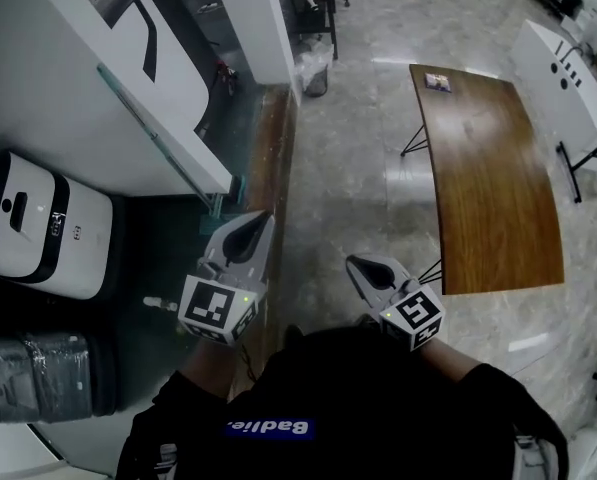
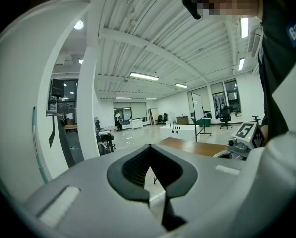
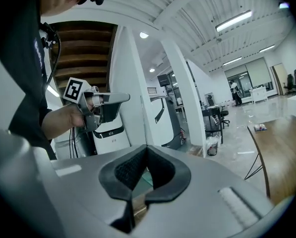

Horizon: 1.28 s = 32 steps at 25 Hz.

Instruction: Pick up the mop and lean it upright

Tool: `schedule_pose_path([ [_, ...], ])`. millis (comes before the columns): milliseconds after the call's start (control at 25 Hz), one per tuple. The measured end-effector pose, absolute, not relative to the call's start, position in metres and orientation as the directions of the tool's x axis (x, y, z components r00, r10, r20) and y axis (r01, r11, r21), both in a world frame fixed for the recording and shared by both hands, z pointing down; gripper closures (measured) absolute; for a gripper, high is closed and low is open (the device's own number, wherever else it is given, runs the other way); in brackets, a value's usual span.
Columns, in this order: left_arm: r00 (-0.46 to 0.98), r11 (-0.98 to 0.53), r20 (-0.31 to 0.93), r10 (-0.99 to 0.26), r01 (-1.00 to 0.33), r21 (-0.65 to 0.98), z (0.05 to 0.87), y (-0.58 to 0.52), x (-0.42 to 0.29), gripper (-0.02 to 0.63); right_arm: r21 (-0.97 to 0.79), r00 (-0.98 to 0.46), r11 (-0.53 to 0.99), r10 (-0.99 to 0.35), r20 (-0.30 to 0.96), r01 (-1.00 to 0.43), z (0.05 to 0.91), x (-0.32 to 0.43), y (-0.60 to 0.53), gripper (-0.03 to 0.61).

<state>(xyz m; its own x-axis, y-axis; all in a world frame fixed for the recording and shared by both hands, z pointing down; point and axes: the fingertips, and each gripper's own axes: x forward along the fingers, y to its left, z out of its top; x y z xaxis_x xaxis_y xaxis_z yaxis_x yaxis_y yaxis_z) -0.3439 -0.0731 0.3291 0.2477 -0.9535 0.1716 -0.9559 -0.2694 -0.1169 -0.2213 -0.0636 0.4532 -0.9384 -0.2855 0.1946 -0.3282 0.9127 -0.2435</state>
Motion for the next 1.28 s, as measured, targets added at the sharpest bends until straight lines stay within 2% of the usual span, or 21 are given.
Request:
schedule_pose_path([
  [440, 0.456, -0.464, 0.154, -0.876, -0.886, -0.018, 0.361, -0.007, -0.381, 0.594, -0.184, -0.879, 0.868, -0.417, 0.232, -0.460, 0.439, -0.282, -0.004, 0.574],
  [680, 0.517, -0.517, 0.131, -0.846, -0.855, 0.037, 0.366, 0.013, -0.390, 0.594, -0.154, -0.853, 0.850, -0.459, 0.248, -0.503, 0.434, -0.302, 0.016, 0.574],
  [1000, 0.534, -0.535, 0.110, -0.838, -0.845, 0.024, 0.360, 0.034, -0.358, 0.594, -0.105, -0.879, 0.883, -0.431, 0.206, -0.458, 0.406, -0.300, 0.031, 0.574],
  [1280, 0.564, -0.566, 0.100, -0.820, -0.824, 0.005, 0.350, 0.039, -0.298, 0.594, -0.099, -0.892, 0.892, -0.425, 0.156, -0.442, 0.386, -0.266, 0.027, 0.574],
])
